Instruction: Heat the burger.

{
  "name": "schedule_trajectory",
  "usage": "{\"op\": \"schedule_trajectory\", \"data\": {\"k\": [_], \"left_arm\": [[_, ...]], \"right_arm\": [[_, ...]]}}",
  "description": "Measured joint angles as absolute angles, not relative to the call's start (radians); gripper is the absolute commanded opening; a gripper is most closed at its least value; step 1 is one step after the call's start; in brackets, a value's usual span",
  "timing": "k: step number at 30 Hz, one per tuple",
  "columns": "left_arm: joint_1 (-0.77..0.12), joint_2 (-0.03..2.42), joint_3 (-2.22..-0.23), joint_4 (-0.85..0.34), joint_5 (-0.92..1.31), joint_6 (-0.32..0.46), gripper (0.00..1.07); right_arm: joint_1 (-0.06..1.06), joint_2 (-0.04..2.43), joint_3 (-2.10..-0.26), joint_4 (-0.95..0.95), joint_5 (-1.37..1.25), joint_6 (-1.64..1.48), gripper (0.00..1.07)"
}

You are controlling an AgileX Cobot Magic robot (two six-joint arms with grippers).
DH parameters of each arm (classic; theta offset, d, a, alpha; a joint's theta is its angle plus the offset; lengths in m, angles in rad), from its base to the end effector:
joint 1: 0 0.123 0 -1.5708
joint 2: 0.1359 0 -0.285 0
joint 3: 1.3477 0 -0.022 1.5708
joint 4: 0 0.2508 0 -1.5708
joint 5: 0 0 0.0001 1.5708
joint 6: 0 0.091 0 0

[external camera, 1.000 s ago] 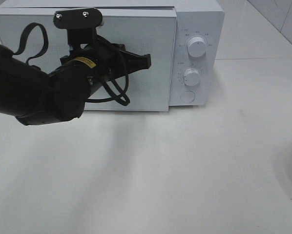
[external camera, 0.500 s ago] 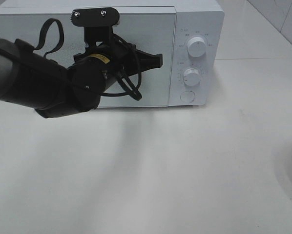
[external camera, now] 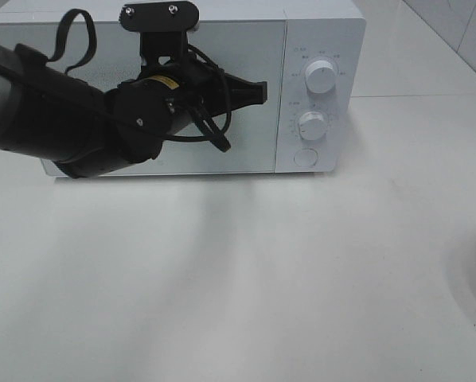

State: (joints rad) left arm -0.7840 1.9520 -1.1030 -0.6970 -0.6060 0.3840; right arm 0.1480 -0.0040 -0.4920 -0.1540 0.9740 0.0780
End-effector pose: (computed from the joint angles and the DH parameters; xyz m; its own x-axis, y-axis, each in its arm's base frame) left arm 0.3202 -0.2724 0.1906 -0.2751 -0.0108 -0.9613 0.3568 0.9274 -0.1125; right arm 0.0000 -0.0117 0.2829 -0.3714 -0.0644 -0.9262 -0.0333 0.9979 -0.0560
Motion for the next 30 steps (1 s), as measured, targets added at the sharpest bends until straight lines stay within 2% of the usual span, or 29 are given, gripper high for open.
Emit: {"op": "schedule_trajectory", "data": {"k": [6,9,10,11,12,13,14,15,16,17,18,25,28,30], "left_arm": [[-0.827,1.888,-1.049,-0.697,-0.587,0.416,0.00],[-0.845,1.848,-1.009,-0.696,-0.522,0.421,0.04],[-0.847,1.824,-0.983,-0.696,-0.460,0.422,0.18],[-0.847,1.824,-0.983,-0.696,-0.460,0.422,0.18],[-0.847,1.797,-0.962,-0.697,-0.378,0.423,0.27],[-0.847,1.785,-0.954,-0.697,-0.342,0.423,0.52],[-0.847,1.785,-0.954,-0.697,-0.342,0.423,0.52],[-0.847,1.765,-0.943,-0.697,-0.261,0.423,0.68],[-0.847,1.756,-0.940,-0.697,-0.217,0.423,0.94],[-0.847,1.756,-0.940,-0.697,-0.217,0.423,0.94],[-0.847,1.745,-0.940,-0.697,-0.133,0.423,1.02],[-0.825,1.724,-0.940,-0.661,0.070,0.423,0.95],[-0.776,1.701,-0.940,-0.641,0.165,0.423,0.94],[-0.710,1.668,-0.939,-0.640,0.255,0.423,0.93]], "right_arm": [[0.148,-0.004,-0.492,-0.154,0.974,0.078,0.72],[0.148,-0.004,-0.492,-0.154,0.974,0.078,0.72],[0.148,-0.004,-0.492,-0.154,0.974,0.078,0.72],[0.148,-0.004,-0.492,-0.154,0.974,0.078,0.72],[0.148,-0.004,-0.492,-0.154,0.974,0.078,0.72],[0.148,-0.004,-0.492,-0.154,0.974,0.078,0.72],[0.148,-0.004,-0.492,-0.154,0.974,0.078,0.72],[0.148,-0.004,-0.492,-0.154,0.974,0.078,0.72],[0.148,-0.004,-0.492,-0.154,0.974,0.078,0.72],[0.148,-0.004,-0.492,-0.154,0.974,0.078,0.72],[0.148,-0.004,-0.492,-0.154,0.974,0.078,0.72],[0.148,-0.004,-0.492,-0.154,0.974,0.078,0.72],[0.148,-0.004,-0.492,-0.154,0.974,0.078,0.72],[0.148,-0.004,-0.492,-0.154,0.974,0.078,0.72]]}}
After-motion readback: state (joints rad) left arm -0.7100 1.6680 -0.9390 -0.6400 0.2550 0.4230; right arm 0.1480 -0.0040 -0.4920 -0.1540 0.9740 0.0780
